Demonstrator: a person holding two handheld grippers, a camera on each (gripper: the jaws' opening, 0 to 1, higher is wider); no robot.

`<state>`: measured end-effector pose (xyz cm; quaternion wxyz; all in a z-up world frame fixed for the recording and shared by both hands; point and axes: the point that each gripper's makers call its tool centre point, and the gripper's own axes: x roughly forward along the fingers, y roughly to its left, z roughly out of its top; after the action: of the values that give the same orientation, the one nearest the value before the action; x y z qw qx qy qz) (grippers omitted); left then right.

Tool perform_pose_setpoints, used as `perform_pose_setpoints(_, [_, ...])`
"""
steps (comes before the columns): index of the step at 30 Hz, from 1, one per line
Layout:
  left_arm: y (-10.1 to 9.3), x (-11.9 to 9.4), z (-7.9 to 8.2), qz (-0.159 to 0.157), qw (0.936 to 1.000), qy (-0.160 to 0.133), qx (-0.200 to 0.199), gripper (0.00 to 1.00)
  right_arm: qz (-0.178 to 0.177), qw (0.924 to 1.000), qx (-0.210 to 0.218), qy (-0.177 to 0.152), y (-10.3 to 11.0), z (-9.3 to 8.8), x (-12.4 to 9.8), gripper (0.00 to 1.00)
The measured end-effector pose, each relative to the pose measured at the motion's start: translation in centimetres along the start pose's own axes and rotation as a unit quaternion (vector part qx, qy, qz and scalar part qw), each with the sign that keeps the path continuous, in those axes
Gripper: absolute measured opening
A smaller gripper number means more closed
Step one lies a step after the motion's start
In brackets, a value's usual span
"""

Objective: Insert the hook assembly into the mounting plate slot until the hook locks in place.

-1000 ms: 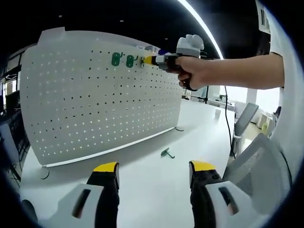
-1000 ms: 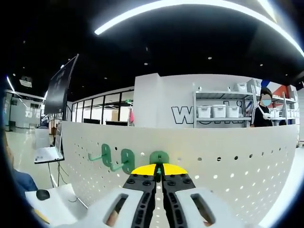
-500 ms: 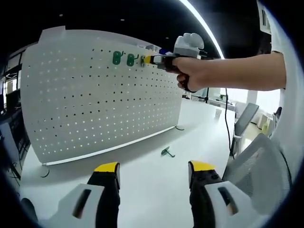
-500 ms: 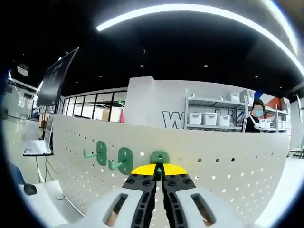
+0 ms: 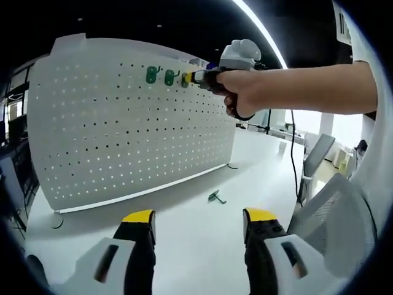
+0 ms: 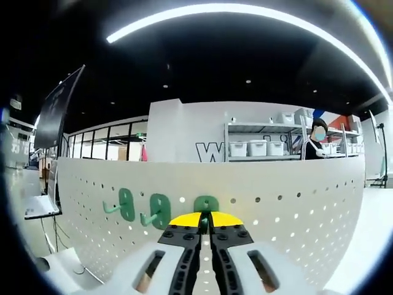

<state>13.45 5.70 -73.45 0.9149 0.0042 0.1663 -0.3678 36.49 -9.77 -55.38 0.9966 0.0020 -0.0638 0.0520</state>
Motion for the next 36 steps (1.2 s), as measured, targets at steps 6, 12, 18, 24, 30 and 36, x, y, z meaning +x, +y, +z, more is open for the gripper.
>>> perform_pose_setpoints(6, [0.1,0.0,-0.1,-0.002,1.0,-0.002,-0.003,0.58,0.006,0.9999,0.01,0.0,0.0,0.1,-0.1,0.03])
perform_pose_setpoints(12, [0.1,-0.1,0.1,-0.001,1.0,-0.004,-0.005,0.58,0.017,0.9997,0.016,0.006,0.0,0.1,0.0,0.03])
perform_pose_setpoints(18, [0.2,0.0,0.1,0.001,1.0,-0.006,-0.007,0.58,0.04,0.9988,0.026,0.005,0.3,0.1,-0.3,0.06])
perform_pose_setpoints(24, [0.2,0.1,0.1,-0.001,1.0,-0.002,0.0,0.58,0.072,0.9972,0.012,0.016,1.1,0.1,-0.5,0.19])
perform_pose_setpoints(30, [0.4,0.0,0.3,0.003,1.0,-0.005,-0.001,0.58,0.092,0.9955,-0.003,0.019,1.0,0.0,-1.1,0.29])
perform_pose_setpoints(36, [0.5,0.0,0.3,0.003,1.0,-0.005,-0.002,0.59,0.123,0.9918,-0.029,0.016,1.7,-0.1,-2.1,0.37])
